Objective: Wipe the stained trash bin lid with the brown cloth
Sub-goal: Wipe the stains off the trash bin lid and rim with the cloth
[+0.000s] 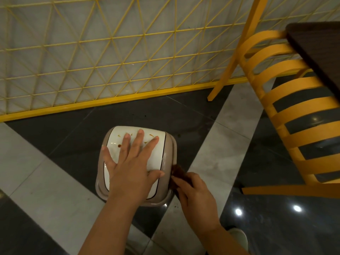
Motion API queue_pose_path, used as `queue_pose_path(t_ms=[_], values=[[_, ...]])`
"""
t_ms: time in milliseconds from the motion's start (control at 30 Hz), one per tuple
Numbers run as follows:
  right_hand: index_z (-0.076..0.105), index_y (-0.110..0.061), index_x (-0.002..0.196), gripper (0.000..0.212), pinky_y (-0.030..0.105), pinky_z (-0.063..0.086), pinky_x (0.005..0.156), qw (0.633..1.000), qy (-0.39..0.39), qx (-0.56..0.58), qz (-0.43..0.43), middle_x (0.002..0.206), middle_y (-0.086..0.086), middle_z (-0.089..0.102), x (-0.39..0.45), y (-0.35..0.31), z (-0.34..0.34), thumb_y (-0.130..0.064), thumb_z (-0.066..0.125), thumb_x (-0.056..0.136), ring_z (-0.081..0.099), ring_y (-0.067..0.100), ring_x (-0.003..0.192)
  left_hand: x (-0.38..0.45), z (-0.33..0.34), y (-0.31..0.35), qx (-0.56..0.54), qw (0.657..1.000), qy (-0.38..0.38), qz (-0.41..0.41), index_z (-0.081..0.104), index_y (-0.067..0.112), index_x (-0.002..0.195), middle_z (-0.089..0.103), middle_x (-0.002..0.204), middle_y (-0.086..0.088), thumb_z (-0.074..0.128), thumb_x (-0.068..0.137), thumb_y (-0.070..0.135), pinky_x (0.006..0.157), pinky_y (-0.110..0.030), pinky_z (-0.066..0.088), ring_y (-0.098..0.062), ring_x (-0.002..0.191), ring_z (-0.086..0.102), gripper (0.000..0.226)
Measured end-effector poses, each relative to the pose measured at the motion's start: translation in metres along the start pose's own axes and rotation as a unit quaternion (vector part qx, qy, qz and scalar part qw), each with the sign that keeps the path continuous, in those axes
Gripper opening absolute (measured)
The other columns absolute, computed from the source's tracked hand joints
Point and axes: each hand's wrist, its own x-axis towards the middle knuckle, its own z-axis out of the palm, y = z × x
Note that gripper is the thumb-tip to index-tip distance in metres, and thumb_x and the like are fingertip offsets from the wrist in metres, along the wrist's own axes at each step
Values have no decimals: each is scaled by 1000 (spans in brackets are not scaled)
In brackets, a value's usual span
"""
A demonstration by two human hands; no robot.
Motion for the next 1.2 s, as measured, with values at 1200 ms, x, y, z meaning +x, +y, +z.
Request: queue_pose_path(t_ms=[1200], values=[[63, -35, 97, 9, 43, 58, 84, 874, 59, 357, 323, 94, -10, 69, 44, -21, 16, -28, 63, 90, 68, 14, 89, 1, 0, 4, -13, 1000, -8, -14, -11, 50, 142, -22, 155, 12, 49, 82, 63, 105, -58, -20, -19, 141, -27, 86]])
